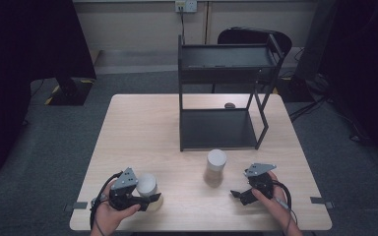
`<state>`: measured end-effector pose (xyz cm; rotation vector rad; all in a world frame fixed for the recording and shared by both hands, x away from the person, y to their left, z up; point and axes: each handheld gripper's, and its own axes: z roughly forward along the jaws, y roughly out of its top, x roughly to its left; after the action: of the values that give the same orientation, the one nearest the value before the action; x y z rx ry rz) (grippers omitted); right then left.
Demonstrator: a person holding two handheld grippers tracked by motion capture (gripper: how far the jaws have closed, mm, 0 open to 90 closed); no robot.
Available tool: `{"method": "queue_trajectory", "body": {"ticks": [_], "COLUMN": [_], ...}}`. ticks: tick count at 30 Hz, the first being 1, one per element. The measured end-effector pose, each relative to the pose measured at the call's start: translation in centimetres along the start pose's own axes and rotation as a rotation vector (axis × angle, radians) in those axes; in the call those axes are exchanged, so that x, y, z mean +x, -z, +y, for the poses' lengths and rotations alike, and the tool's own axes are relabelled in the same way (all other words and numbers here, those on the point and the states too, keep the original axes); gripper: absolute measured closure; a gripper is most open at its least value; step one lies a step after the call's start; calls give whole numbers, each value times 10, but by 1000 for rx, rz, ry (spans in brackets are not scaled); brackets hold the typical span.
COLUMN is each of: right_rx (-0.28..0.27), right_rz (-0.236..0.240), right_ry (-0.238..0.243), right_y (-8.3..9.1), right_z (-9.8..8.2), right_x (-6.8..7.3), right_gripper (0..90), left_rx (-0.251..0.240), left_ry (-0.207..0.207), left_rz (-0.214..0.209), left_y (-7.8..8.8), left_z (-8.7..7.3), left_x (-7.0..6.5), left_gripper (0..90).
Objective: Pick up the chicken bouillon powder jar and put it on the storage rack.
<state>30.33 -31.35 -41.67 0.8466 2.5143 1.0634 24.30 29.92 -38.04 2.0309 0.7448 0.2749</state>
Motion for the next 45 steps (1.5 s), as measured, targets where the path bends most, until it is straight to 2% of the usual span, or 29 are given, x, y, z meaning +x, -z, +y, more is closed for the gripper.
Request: {"method": "queue_trajectory", "body": {"ticks": [6, 15, 25, 37, 45], "right_rx": [0, 0, 0, 0, 0], "right_rz": [0, 0, 0, 0, 0], "right_ry": [0, 0, 0, 0, 0], "right_y": [0, 0, 0, 0, 0], "right_z": [0, 0, 0, 0, 0], "right_x": [0, 0, 0, 0, 0], "right_gripper": [0, 0, 0, 0, 0], "left_rx": [22, 5, -15, -18, -34], "left_ry": [1, 24, 30, -4, 8], "left_rz": [16, -3, -30, -40, -59], "left_y": [-2, -6, -13, -20, -26], "left_z": [9, 21, 40, 72, 88], "left_x": [-2, 2, 8, 9, 14], "left_gripper": [333, 341, 344, 345, 346]}}
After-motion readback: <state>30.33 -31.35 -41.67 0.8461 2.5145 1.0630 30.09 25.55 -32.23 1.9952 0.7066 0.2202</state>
